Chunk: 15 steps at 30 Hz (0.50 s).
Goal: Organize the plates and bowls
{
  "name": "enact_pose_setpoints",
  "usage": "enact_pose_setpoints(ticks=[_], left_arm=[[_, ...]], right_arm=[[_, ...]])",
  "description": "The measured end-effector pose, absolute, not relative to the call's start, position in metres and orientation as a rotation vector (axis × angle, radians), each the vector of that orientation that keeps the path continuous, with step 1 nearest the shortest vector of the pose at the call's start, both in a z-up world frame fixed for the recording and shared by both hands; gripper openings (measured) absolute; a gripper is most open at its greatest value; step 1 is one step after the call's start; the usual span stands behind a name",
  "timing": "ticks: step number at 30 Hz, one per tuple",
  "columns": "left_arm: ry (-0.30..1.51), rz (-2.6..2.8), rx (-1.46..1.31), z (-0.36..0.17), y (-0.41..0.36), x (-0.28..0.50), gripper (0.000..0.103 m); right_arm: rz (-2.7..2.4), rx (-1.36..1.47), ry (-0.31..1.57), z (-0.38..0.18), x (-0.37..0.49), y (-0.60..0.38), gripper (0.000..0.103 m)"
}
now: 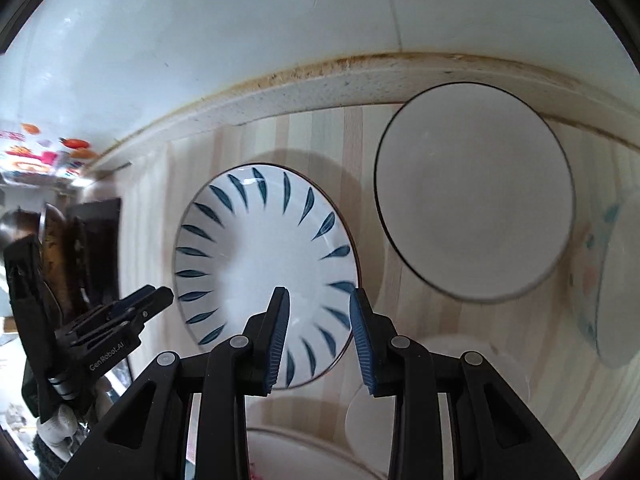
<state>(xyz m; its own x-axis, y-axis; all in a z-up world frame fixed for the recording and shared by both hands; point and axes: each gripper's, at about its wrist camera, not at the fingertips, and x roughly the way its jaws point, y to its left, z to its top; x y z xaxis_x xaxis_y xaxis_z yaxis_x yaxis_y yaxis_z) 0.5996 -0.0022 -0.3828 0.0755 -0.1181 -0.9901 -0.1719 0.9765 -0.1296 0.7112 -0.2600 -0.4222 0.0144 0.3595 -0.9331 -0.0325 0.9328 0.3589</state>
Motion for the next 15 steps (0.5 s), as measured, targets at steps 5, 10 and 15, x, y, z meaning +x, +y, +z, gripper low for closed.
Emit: enact_pose_setpoints(ticks=[5,10,15], left_arm=[[1.487,0.009,-0.243,-0.394,-0.012,0.604,0.03],[1.463,-0.012,-0.203,-0.393,-0.026,0.601,0.026],[1.449,-0.025,-0.186,-0.384,-0.036,0.598,0.025]], right_arm=[[0.261,0.177,1.572,-0.442,0.722,-0.25,0.034],[0.256,0.145,1.591,-0.458,0.722,-0.247,0.018],[0.24,0.129,1.568,-0.462,0.719,-0.248,0.014]])
